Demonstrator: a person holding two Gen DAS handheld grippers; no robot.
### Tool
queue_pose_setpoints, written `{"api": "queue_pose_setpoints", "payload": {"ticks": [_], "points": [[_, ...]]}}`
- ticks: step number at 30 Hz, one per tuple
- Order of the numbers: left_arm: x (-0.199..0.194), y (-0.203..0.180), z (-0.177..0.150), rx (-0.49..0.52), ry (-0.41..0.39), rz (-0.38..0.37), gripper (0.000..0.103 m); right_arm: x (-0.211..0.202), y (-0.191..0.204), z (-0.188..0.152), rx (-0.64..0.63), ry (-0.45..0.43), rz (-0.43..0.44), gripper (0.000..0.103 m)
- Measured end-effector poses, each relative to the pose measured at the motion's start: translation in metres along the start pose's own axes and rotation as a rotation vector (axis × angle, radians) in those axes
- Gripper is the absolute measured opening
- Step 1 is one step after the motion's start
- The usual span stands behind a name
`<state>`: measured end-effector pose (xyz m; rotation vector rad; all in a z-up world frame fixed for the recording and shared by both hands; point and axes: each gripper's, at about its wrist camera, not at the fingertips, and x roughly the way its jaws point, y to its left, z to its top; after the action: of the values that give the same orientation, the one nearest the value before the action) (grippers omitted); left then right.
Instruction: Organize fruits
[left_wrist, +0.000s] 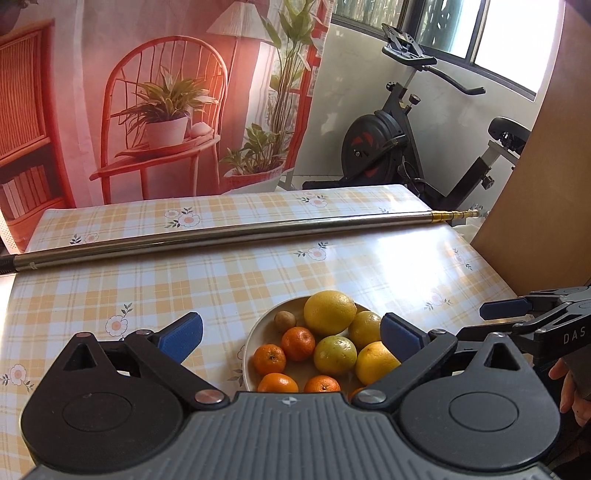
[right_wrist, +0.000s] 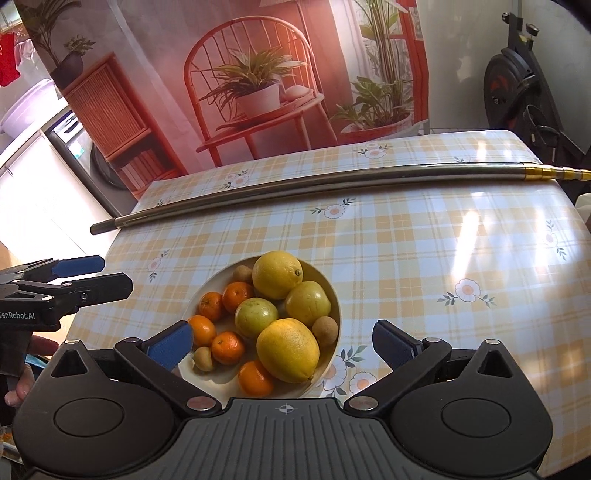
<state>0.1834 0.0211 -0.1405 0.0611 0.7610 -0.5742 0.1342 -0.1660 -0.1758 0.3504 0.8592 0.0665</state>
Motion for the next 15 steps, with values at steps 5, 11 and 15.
{"api": "queue_pose_setpoints", "payload": {"ticks": [5, 11, 15], "points": [[-0.017, -0.004, 0.005, -0.017, -0.048, 0.009, 0.103, -0.014, 0.005, 0.001, -0.014, -0.041, -0.003, 0.103], [-0.043, -0.023, 0.018, 0.024, -0.135, 0.058, 0.103, -0.043, 0.015, 0.008, -0.052, -0.121, -0.012, 0.103], [-0.065, -0.039, 0.031, 0.052, -0.219, 0.079, 0.103, -0.069, 0.022, 0.015, -0.085, -0.203, -0.036, 0.103]]}}
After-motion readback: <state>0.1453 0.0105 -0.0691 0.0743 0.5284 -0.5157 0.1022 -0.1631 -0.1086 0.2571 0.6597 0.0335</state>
